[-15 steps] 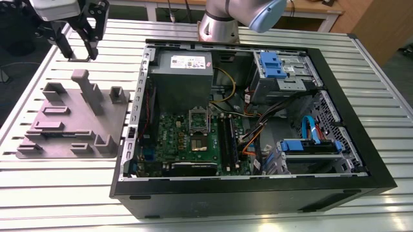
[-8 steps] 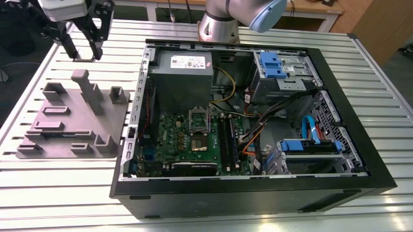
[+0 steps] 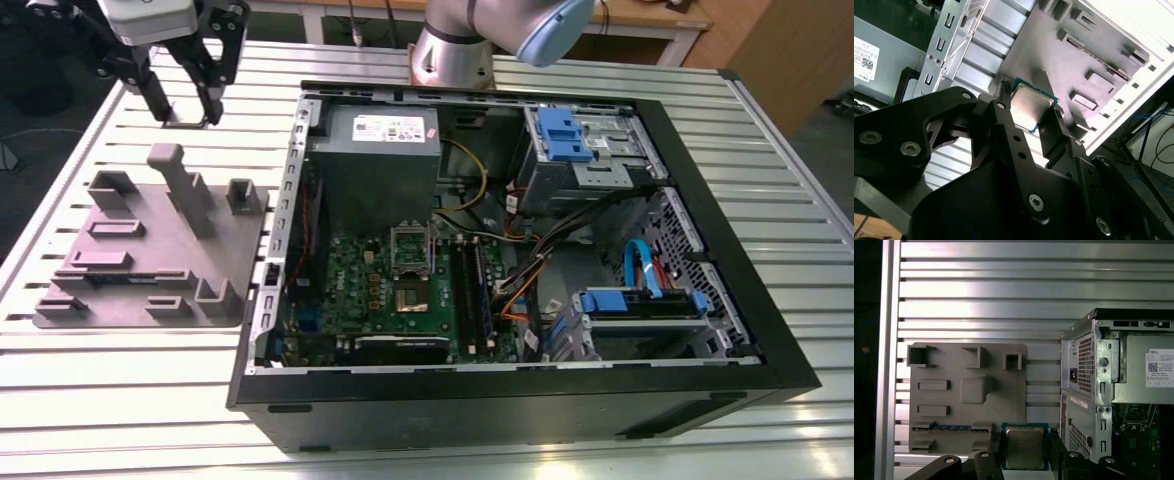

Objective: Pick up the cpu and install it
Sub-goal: 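Pick up the cpu and move it towards the insertion slot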

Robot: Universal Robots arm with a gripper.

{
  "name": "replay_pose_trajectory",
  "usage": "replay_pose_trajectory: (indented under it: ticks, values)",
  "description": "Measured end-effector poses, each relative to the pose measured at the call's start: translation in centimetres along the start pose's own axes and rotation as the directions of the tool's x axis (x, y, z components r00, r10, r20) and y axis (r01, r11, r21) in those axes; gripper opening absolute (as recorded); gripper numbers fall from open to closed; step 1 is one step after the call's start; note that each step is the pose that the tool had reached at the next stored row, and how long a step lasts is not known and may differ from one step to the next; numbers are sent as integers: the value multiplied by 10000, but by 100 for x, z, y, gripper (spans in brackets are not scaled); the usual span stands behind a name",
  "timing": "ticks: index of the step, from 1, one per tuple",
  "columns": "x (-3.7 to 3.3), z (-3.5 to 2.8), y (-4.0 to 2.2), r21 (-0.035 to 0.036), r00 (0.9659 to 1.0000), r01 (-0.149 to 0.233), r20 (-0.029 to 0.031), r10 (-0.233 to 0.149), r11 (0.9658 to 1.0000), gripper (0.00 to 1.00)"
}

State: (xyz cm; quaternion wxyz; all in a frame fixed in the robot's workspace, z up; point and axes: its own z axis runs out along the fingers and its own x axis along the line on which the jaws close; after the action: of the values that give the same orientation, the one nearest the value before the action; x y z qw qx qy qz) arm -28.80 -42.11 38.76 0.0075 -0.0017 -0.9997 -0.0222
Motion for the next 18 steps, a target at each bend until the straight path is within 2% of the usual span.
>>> replay_pose_trajectory:
  ticks: [18]
  values:
    - [-152,-3,1,0,10000,0,-1,0,10000,47]
